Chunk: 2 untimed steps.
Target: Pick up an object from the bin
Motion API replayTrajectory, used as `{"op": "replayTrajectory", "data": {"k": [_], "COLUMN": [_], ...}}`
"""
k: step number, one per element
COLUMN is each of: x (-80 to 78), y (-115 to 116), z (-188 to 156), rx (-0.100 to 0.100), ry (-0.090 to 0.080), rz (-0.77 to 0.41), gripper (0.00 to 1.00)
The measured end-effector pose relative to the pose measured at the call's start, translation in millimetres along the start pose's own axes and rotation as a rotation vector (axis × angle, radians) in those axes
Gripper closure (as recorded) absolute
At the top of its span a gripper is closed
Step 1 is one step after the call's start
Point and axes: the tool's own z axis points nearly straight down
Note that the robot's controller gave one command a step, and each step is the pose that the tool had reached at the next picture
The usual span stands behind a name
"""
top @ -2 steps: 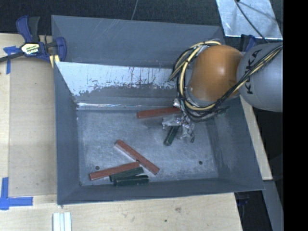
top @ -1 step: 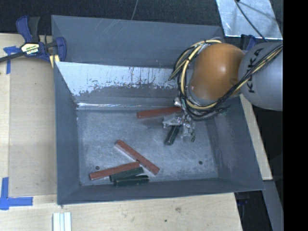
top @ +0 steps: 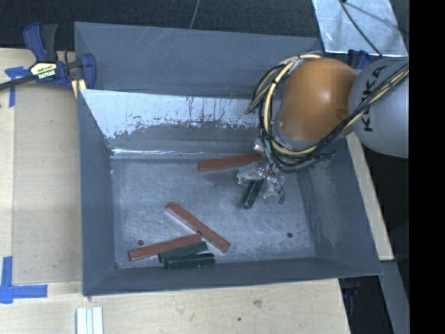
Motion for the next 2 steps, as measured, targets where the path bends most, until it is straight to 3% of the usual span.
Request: {"op": "replayTrajectory", "data": {"k": [2], "x": [-0.7], "y": [-1.1], "z": [-42.4], "rx": [0.006], "ry": [-0.003], "rz": [0.001], "gripper": [1.00]}}
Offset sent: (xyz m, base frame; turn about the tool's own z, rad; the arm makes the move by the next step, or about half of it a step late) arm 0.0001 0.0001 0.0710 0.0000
